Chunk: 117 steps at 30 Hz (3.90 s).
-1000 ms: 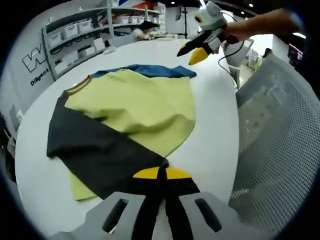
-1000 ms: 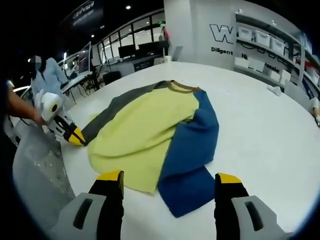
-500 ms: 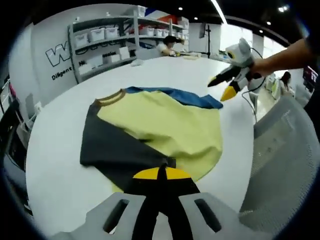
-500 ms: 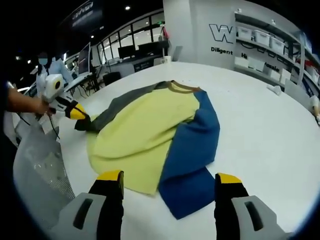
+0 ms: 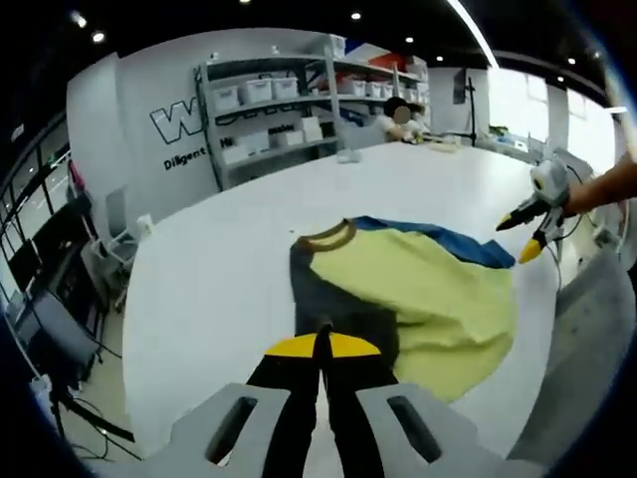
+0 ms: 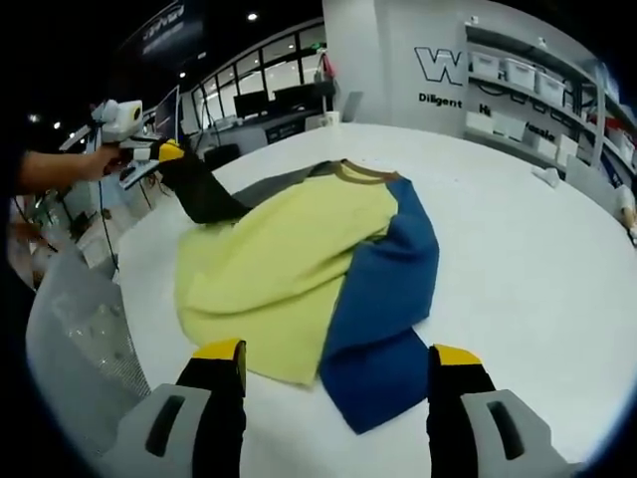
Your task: Fold the garment on the visible template until the final outline fits inside the template.
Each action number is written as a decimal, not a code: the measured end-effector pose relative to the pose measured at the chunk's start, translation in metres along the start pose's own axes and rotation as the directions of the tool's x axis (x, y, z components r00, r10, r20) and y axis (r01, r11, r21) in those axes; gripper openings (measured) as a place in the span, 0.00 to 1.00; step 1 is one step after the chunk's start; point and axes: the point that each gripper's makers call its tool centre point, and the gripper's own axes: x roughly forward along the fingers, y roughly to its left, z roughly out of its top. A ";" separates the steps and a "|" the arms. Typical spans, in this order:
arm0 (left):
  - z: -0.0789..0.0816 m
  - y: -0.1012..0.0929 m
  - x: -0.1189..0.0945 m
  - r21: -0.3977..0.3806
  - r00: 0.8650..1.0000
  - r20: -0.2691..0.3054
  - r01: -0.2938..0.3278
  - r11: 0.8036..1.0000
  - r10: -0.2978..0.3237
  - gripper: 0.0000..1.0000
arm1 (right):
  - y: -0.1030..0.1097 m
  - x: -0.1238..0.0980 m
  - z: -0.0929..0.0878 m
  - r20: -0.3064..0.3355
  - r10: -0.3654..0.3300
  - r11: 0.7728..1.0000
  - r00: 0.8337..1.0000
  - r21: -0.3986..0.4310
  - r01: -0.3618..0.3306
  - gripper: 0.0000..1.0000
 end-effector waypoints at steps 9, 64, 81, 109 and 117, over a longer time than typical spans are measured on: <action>0.014 0.068 -0.017 -0.035 0.992 0.014 -0.128 0.991 0.129 0.02 | -0.001 -0.002 0.001 0.000 -0.009 1.000 1.000 0.002 0.009 0.72; -0.113 0.189 -0.024 -0.070 0.912 -0.224 -0.367 0.928 0.344 0.02 | 0.015 -0.010 0.023 0.049 -0.019 0.995 0.999 -0.096 0.024 0.88; -0.153 0.200 -0.022 -0.062 0.880 -0.301 -0.402 0.914 0.367 0.03 | 0.036 -0.019 0.023 0.062 0.041 0.980 0.997 -0.198 -0.028 0.99; -0.162 0.194 -0.041 0.004 0.874 -0.302 -0.398 0.917 0.381 0.11 | 0.025 -0.011 0.003 0.013 0.022 0.981 1.000 -0.194 -0.019 0.89; -0.150 0.170 -0.041 0.014 0.904 -0.264 -0.345 0.938 0.336 0.15 | 0.009 -0.006 -0.006 -0.003 -0.014 0.988 1.000 -0.156 0.014 0.69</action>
